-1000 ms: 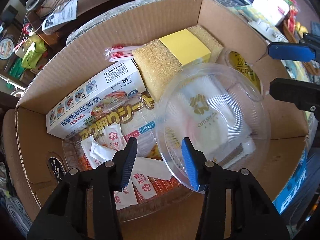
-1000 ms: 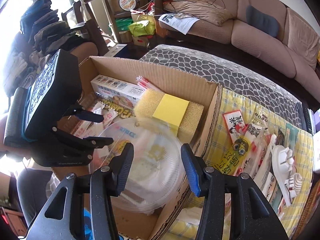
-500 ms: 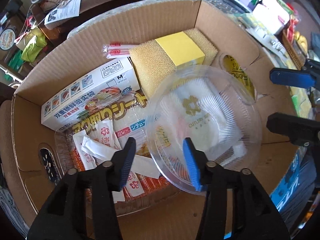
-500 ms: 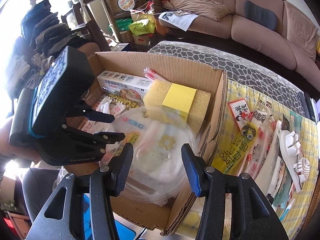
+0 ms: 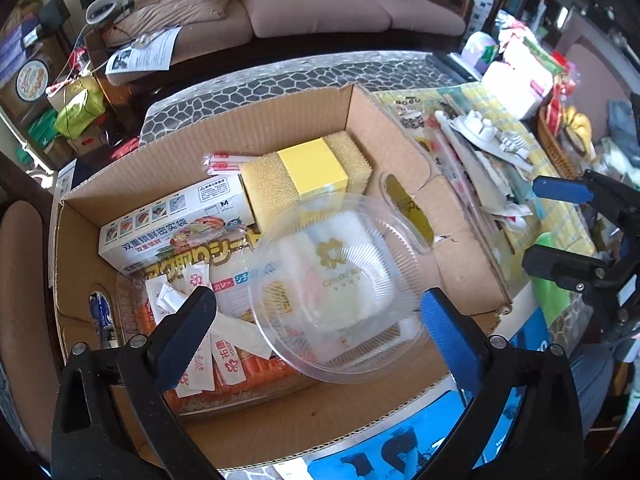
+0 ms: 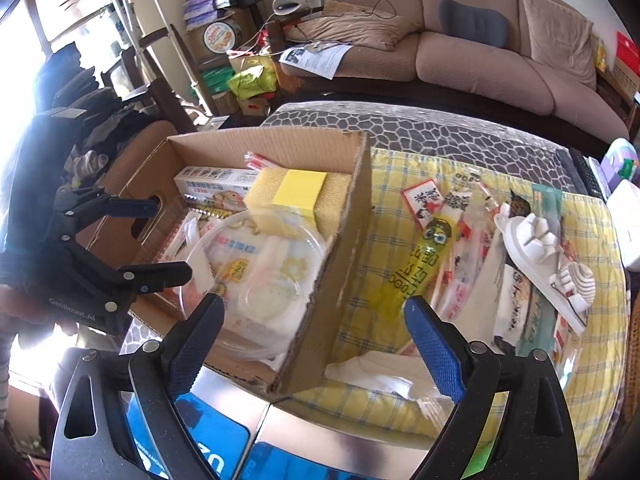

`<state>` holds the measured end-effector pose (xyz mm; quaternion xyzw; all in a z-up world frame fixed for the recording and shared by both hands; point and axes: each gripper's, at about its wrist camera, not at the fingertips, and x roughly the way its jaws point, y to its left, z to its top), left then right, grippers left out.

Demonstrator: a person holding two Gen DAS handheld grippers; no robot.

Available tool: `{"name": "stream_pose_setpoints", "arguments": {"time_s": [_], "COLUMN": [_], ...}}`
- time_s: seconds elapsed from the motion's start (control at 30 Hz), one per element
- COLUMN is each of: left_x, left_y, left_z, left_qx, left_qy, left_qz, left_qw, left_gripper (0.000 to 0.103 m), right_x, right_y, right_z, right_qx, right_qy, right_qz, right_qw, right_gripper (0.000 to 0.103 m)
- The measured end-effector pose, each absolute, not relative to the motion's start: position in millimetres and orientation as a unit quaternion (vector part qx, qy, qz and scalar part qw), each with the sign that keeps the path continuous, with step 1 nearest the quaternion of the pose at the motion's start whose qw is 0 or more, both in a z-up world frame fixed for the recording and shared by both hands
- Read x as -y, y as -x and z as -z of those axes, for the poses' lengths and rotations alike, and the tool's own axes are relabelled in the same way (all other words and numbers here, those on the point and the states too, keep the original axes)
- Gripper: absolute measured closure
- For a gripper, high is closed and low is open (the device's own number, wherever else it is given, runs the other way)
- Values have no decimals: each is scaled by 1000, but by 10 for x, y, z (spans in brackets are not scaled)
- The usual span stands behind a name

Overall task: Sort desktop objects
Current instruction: 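Move both tools back over the table toward the white egg slicer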

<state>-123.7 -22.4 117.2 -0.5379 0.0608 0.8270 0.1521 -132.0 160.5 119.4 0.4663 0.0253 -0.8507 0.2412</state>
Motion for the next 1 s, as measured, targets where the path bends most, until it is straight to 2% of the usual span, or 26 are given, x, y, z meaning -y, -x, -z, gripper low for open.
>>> {"name": "stream_pose_setpoints", "arguments": {"time_s": [0.5,0.67,0.8,1.0], "left_x": [-1306,-1772,-2043,-2275], "left_y": [1514,1712,1903,2216], "left_z": [-1559,-1443,-1274,-931], "left_qx": [-70,-62,-56,-18], "left_qy": [498,502,506,534], "left_qz": [-836,-834,-838,-823], "left_qw": [216,221,196,193], "left_gripper": [0,0,0,0], "right_x": [-3545,-4003,-4244,-4516], "right_y": [1350,1440,1547,1748], "right_z": [-1326,-1223,-1081,-818], "right_qx": [74,95,96,153], "right_qy": [-460,-468,-476,-483], "right_qz": [877,874,872,859], "right_qw": [117,91,63,68], "right_gripper": [6,0,0,0]}}
